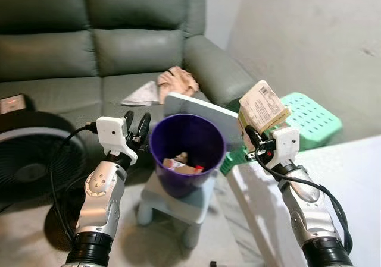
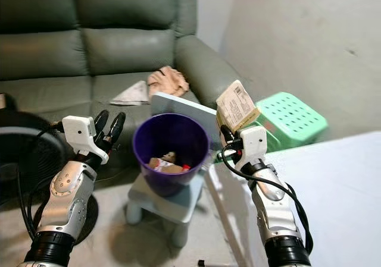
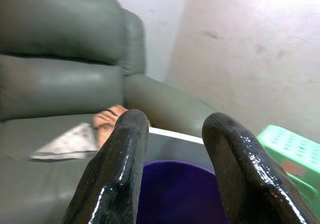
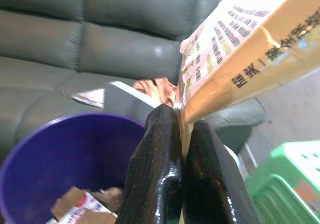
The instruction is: Picking trash to rubbish bin
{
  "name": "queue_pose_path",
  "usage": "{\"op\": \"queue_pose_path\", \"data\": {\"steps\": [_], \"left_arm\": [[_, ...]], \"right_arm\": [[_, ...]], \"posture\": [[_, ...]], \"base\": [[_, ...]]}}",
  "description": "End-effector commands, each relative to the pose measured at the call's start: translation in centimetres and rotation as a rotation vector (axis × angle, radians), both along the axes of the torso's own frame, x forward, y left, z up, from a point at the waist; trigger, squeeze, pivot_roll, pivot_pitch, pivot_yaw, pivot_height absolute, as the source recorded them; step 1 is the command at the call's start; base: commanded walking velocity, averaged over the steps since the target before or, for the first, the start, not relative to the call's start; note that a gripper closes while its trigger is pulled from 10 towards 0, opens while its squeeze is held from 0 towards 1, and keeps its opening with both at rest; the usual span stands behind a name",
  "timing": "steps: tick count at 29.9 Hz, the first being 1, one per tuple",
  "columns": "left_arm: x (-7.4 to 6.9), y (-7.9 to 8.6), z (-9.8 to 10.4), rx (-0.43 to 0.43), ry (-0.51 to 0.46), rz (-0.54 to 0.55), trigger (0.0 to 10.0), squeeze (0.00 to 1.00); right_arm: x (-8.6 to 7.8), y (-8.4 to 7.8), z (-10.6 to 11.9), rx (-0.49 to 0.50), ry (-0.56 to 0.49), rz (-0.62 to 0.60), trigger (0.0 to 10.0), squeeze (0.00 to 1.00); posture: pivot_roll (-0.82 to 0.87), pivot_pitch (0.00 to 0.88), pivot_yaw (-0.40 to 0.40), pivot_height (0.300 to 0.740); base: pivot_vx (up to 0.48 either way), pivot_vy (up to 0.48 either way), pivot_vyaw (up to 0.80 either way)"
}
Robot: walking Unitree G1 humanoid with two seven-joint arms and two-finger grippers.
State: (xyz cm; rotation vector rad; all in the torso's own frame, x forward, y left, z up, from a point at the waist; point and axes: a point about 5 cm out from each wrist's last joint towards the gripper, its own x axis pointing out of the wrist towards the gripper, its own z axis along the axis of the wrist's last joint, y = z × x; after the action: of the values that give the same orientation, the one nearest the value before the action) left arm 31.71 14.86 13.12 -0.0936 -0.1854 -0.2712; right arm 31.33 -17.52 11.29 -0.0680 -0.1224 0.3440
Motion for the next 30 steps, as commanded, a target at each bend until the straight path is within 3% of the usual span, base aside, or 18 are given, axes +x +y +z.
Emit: {"op": "queue_pose_path", "data": {"steps": [1,10,20,24,27,30], "left_arm": [[-0.1,-0.5,0.3,0.015,-0.008,-0.032,10.0,0.00],[-1.5,-2.4,-0.1,0.021,-0.001,-0.168,10.0,0.00],[-5.4,-5.2,-0.1,-0.011,0.012,-0.258,10.0,0.00],[-7.3,-6.1,-0.1,-0.038,0.028,-0.242,10.0,0.00],[-7.8,-6.3,0.0,-0.048,0.032,-0.235,10.0,0.00],[-8.5,-6.0,0.3,-0.056,0.038,-0.198,10.0,0.00]], "right_arm": [[0.1,-0.3,0.7,-0.010,-0.026,-0.004,10.0,0.00],[0.5,-0.3,0.5,-0.038,0.016,0.038,10.0,0.00],[3.3,0.4,1.8,-0.074,0.052,0.034,10.0,0.00],[4.7,1.9,2.4,-0.053,0.079,0.073,10.0,0.00],[5.1,2.5,2.5,-0.057,0.086,0.088,10.0,0.00],[5.8,4.3,3.0,-0.063,0.089,0.153,10.0,0.00]], "posture": [[0.03,0.097,-0.134,0.740],[0.04,0.132,-0.164,0.740],[0.05,0.200,-0.208,0.740],[0.08,0.248,-0.239,0.740],[0.08,0.261,-0.249,0.740],[0.10,0.284,-0.272,0.740]], "base": [[0.000,0.000,0.00],[0.000,0.000,0.00],[0.000,0.000,0.00],[0.000,0.000,0.00],[0.000,0.000,0.00],[0.000,0.000,0.00]]}}
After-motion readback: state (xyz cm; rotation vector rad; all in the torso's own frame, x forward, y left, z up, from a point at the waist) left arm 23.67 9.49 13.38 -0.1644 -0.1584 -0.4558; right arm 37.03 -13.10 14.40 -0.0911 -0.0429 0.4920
